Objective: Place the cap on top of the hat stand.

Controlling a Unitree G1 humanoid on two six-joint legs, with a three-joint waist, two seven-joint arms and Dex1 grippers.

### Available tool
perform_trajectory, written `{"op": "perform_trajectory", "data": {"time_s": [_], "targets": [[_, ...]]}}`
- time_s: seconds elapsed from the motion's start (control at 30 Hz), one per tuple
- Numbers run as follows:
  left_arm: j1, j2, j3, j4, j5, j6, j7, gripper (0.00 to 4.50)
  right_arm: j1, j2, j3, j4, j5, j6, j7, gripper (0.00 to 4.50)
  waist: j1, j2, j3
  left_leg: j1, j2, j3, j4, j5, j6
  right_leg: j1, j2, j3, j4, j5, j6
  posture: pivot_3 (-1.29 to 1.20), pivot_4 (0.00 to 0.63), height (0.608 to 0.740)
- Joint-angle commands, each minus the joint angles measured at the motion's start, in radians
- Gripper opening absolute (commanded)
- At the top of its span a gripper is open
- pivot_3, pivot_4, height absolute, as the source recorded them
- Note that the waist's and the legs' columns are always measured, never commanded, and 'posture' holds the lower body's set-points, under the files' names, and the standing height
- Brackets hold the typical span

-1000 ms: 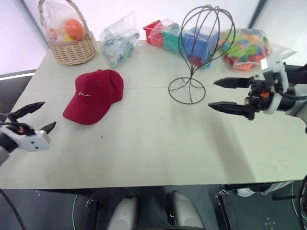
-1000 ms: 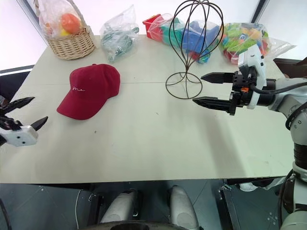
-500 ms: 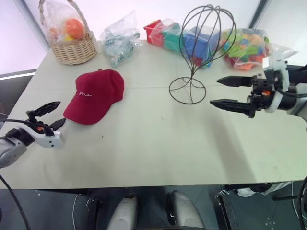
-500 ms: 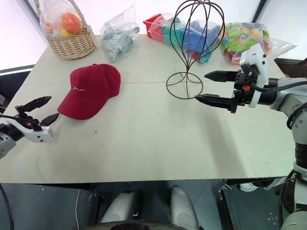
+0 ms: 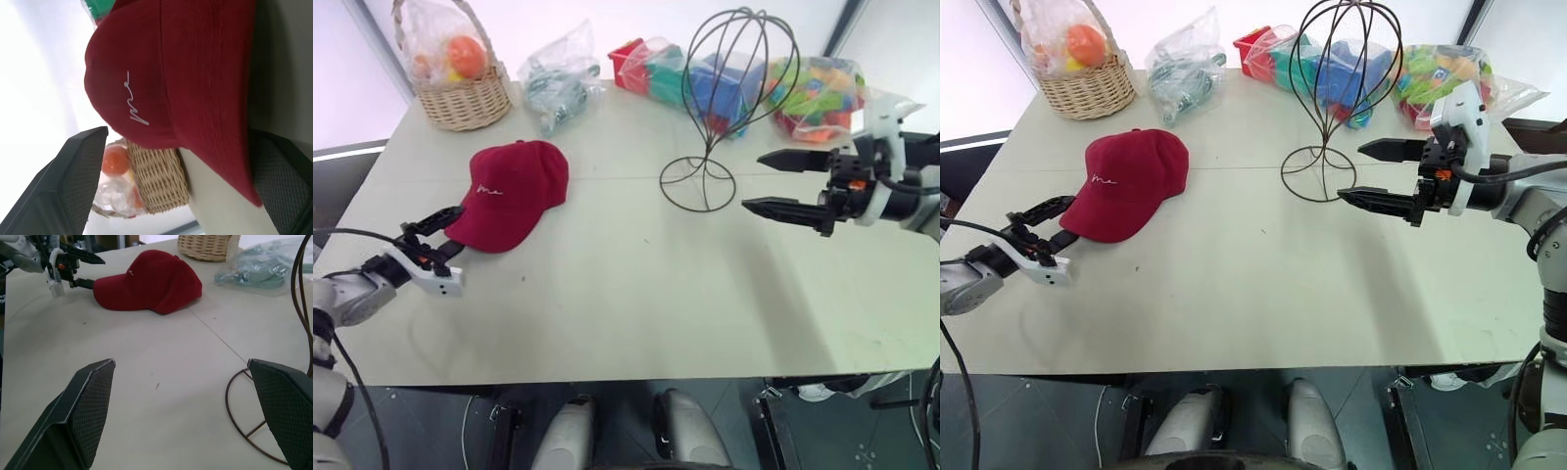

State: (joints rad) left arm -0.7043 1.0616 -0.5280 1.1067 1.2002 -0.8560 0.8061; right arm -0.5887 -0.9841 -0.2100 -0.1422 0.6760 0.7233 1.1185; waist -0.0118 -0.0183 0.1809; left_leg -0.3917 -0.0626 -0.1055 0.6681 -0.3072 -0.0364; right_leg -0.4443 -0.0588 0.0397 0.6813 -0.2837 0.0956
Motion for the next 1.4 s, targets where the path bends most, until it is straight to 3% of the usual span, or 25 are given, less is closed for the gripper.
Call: {"op": "perform_trajectory", "data": {"time_s": [0.03, 0.3, 0.4, 0.63, 0.9, 1.1, 1.3, 1.4], "targets": [[-0.012, 0.004, -0.03, 0.026, -0.007, 0.004, 0.043, 4.5, 0.008, -0.02, -0.049, -0.04, 0.017, 0.006, -0.016, 4.45, 0.0, 0.0, 0.0, 0.0, 0.0, 0.0, 0.0, 0.0, 0.0, 0.0, 0.0, 0.0, 0.0, 0.0, 0.0, 0.0, 0.15, 0.739], [-0.087, -0.079, -0.115, 0.079, -0.001, 0.036, 0.054, 4.5, -0.001, -0.018, -0.041, -0.044, 0.026, 0.015, -0.032, 4.45, 0.019, 0.0, 0.0, 0.001, -0.003, 0.0, 0.0, 0.001, 0.001, 0.0, -0.003, 0.0, 0.002, 0.0, 0.0, 0.0, 0.15, 0.739], [-0.111, -0.101, -0.117, 0.107, -0.024, 0.048, 0.017, 3.6, -0.002, -0.018, -0.041, -0.046, 0.027, 0.015, -0.034, 4.5, 0.025, 0.0, 0.0, 0.001, -0.004, 0.0, 0.001, 0.001, 0.001, 0.0, -0.004, -0.001, 0.002, 0.0, 0.001, 0.0, 0.15, 0.739], [-0.123, -0.14, -0.128, 0.132, -0.07, 0.035, -0.044, 0.06, 0.011, -0.016, -0.051, -0.063, 0.034, 0.021, -0.054, 4.5, 0.026, -0.001, -0.002, 0.001, -0.005, -0.001, 0.001, 0.002, 0.001, 0.0, -0.005, -0.001, 0.003, 0.0, 0.001, 0.0, 0.15, 0.739], [-0.131, -0.138, -0.142, 0.124, -0.09, 0.054, -0.01, 0.06, 0.007, -0.016, -0.05, -0.065, 0.037, 0.022, -0.065, 4.5, 0.024, -0.002, -0.002, 0.001, -0.005, -0.001, 0.001, 0.002, 0.001, 0.001, -0.005, -0.001, 0.003, 0.001, 0.001, 0.0, 0.15, 0.739], [-0.149, -0.115, -0.194, 0.021, 0.034, 0.295, 0.274, 0.06, 0.008, -0.01, -0.048, -0.051, 0.028, 0.009, -0.068, 4.5, 0.025, -0.002, -0.002, 0.001, -0.006, -0.001, 0.001, 0.002, 0.001, 0.001, -0.004, -0.001, 0.003, 0.001, 0.001, 0.0, 0.15, 0.739], [-0.171, -0.097, -0.052, -0.078, -0.145, 0.353, 0.034, 0.06, 0.025, -0.021, -0.077, -0.029, 0.018, -0.008, -0.074, 4.5, 0.024, -0.003, -0.002, 0.0, -0.006, -0.001, 0.001, 0.002, 0.001, 0.0, -0.004, -0.001, 0.003, 0.001, 0.002, 0.0, 0.15, 0.739], [-0.143, -0.144, 0.098, -0.295, -0.316, 0.445, -0.167, 0.06, 0.025, -0.038, -0.088, 0.001, -0.001, -0.029, -0.063, 4.5, 0.025, -0.003, -0.002, 0.0, -0.006, -0.001, 0.001, 0.004, -0.002, 0.0, -0.005, -0.001, 0.003, 0.001, 0.002, 0.0, 0.15, 0.739]]}}
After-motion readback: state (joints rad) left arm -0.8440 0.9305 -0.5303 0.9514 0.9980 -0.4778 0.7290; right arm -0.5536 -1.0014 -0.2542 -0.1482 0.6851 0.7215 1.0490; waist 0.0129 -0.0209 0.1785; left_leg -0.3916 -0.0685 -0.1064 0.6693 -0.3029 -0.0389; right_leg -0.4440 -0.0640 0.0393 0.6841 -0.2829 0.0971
